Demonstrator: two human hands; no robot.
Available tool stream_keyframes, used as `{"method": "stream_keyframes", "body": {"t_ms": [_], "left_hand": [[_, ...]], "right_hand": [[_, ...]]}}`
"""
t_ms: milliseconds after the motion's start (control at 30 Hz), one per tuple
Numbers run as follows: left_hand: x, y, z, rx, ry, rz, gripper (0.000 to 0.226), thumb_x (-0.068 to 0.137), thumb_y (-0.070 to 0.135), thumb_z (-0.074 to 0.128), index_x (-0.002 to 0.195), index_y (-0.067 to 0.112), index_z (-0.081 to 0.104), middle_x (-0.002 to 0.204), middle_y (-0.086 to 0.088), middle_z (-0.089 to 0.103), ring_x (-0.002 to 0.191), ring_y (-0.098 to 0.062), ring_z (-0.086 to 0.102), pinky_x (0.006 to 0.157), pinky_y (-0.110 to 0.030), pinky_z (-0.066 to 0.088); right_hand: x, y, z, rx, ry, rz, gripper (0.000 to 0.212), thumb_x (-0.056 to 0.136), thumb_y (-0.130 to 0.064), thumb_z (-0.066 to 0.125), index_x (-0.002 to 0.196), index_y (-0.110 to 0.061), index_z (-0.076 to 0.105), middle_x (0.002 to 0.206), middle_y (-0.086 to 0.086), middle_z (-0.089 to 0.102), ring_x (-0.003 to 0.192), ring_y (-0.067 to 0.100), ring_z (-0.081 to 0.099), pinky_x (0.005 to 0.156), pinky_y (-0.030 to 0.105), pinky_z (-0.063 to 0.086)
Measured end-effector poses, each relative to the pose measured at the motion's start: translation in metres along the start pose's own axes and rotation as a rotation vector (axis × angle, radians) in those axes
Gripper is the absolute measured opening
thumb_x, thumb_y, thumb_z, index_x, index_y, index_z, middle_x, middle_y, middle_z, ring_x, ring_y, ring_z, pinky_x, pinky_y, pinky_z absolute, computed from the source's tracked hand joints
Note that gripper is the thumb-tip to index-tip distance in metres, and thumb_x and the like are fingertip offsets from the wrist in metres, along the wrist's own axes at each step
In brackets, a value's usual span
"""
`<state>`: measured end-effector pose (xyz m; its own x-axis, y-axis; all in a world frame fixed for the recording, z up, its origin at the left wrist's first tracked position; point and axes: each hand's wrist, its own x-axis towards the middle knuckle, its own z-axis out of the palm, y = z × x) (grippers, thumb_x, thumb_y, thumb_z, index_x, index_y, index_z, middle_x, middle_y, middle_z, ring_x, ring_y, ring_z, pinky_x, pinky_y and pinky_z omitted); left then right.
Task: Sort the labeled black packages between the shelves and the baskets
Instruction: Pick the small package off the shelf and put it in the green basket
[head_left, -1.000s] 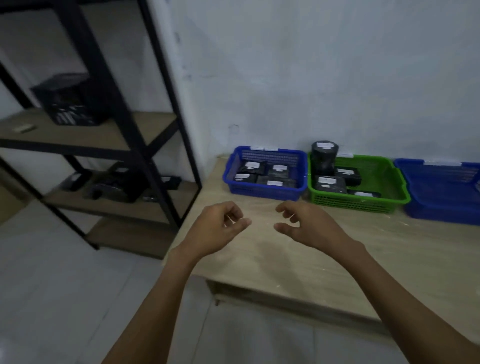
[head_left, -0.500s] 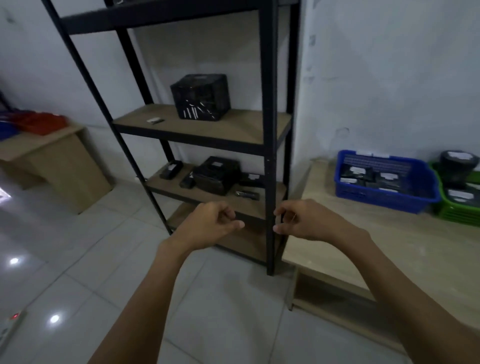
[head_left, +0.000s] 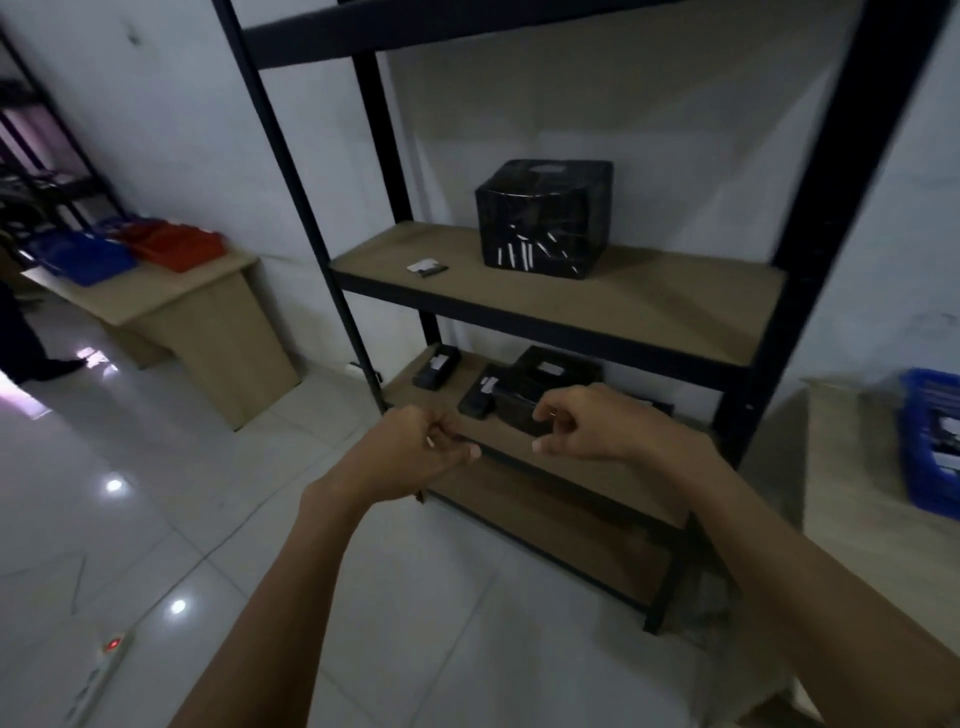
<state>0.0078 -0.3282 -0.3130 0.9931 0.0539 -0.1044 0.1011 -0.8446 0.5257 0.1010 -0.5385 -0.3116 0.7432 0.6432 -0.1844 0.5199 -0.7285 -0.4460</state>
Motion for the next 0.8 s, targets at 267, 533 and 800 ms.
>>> {"method": "stream_keyframes", "body": {"t_ms": [267, 533, 800], "left_hand": [[0.107, -0.124, -0.068, -0.025, -0.015, 0.020, 0.029, 0.085, 0.043, 0.067, 0.103, 0.021, 0.060, 0.093, 0.007, 0.061, 0.081, -0.003, 0.057, 0.066, -0.018, 0.044], [0.231, -0.202, -0.132, -0.042, -0.113, 0.123, 0.028, 0.086, 0.041, 0.068, 0.102, 0.020, 0.059, 0.094, 0.003, 0.065, 0.080, -0.004, 0.061, 0.064, -0.017, 0.044], [0.352, -0.242, -0.157, -0.082, -0.057, 0.227, 0.020, 0.086, 0.035, 0.069, 0.096, 0.019, 0.063, 0.090, 0.006, 0.066, 0.075, 0.001, 0.060, 0.064, -0.014, 0.046]], "right_hand": [[0.152, -0.050, -0.005, 0.057, 0.074, 0.064, 0.040, 0.084, -0.043, 0.065, 0.119, -0.028, 0.056, 0.096, -0.010, 0.060, 0.084, 0.004, 0.056, 0.073, 0.024, 0.045], [0.276, -0.077, 0.004, 0.163, 0.128, 0.202, 0.037, 0.080, -0.045, 0.068, 0.112, -0.028, 0.062, 0.095, -0.008, 0.065, 0.085, 0.006, 0.061, 0.080, 0.029, 0.052], [0.394, -0.058, -0.012, 0.238, 0.191, 0.269, 0.027, 0.083, -0.040, 0.067, 0.106, -0.027, 0.062, 0.090, -0.008, 0.061, 0.083, 0.007, 0.059, 0.075, 0.026, 0.049]]}}
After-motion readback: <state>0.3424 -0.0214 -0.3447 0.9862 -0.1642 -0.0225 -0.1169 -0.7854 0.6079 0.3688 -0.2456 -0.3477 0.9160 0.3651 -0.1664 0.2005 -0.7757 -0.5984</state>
